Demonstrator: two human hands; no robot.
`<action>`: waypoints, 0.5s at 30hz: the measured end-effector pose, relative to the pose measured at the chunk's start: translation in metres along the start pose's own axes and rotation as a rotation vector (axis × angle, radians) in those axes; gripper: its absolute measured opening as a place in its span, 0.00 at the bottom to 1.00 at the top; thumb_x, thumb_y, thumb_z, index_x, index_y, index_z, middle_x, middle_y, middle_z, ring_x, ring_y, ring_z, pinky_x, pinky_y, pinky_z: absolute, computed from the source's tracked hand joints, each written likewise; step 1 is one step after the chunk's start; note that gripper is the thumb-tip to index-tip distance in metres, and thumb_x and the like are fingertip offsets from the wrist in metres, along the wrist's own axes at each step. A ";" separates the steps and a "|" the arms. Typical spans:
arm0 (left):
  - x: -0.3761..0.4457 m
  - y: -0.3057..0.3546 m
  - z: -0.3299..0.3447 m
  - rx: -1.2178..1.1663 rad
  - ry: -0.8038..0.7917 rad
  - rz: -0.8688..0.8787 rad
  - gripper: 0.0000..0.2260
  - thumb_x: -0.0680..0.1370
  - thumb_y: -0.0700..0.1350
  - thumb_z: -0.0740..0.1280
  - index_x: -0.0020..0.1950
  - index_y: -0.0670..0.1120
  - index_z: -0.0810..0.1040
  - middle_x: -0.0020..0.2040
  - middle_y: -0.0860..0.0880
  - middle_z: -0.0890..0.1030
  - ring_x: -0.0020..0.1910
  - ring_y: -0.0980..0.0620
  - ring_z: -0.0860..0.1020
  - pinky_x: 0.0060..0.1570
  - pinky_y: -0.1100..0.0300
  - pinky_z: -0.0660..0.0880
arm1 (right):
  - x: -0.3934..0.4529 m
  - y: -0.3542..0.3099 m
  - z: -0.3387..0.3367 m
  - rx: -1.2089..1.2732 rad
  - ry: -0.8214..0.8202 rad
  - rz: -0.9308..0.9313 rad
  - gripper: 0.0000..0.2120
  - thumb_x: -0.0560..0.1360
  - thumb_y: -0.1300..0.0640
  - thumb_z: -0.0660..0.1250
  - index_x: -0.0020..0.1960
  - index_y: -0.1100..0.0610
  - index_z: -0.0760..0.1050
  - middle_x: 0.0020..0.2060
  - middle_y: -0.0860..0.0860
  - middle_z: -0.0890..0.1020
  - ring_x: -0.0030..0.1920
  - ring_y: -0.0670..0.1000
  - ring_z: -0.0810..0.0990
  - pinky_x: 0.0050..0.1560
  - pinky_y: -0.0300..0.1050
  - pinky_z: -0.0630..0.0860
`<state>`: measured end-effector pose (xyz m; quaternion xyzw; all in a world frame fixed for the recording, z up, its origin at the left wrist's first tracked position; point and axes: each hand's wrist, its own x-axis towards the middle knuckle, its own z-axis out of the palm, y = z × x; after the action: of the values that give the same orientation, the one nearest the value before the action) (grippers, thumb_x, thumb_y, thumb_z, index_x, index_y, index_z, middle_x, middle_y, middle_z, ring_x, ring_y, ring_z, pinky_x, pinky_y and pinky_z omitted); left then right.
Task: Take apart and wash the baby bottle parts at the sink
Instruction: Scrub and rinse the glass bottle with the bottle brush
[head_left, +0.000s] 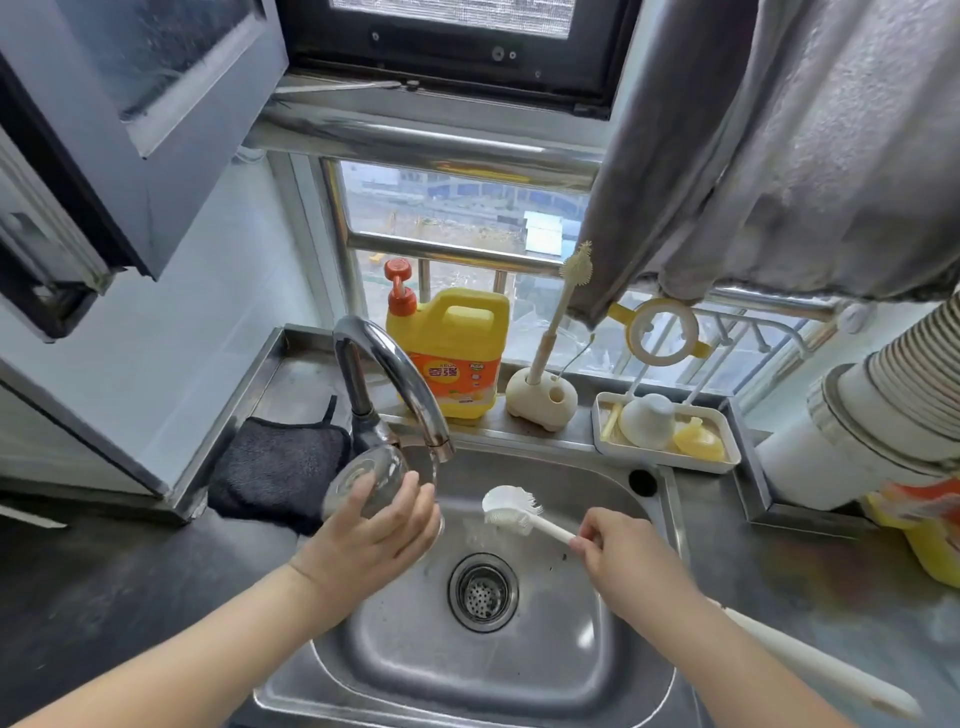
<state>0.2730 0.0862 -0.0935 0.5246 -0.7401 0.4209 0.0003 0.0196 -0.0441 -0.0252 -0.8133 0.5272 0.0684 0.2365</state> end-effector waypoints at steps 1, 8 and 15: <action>0.000 0.006 0.001 0.000 -0.016 0.006 0.14 0.72 0.41 0.69 0.57 0.44 0.75 0.58 0.45 0.77 0.60 0.44 0.73 0.54 0.42 0.70 | -0.002 0.002 0.000 0.013 0.004 0.005 0.07 0.79 0.48 0.59 0.44 0.49 0.70 0.34 0.45 0.73 0.39 0.52 0.74 0.33 0.43 0.66; 0.018 0.055 -0.008 -0.130 -0.561 0.208 0.31 0.55 0.49 0.80 0.55 0.41 0.80 0.53 0.39 0.80 0.56 0.37 0.73 0.56 0.39 0.61 | -0.012 0.022 0.002 0.056 -0.027 0.086 0.06 0.79 0.51 0.58 0.46 0.50 0.71 0.43 0.49 0.79 0.44 0.53 0.77 0.42 0.44 0.73; 0.077 0.068 -0.015 -0.119 -0.757 0.164 0.19 0.78 0.40 0.61 0.66 0.32 0.69 0.59 0.26 0.70 0.60 0.30 0.68 0.57 0.34 0.62 | -0.018 0.044 -0.002 0.124 -0.001 0.139 0.06 0.79 0.50 0.58 0.47 0.49 0.72 0.44 0.47 0.79 0.44 0.51 0.77 0.43 0.44 0.73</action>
<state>0.1783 0.0424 -0.0922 0.5809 -0.7504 0.1529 -0.2759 -0.0279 -0.0445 -0.0306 -0.7585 0.5855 0.0522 0.2812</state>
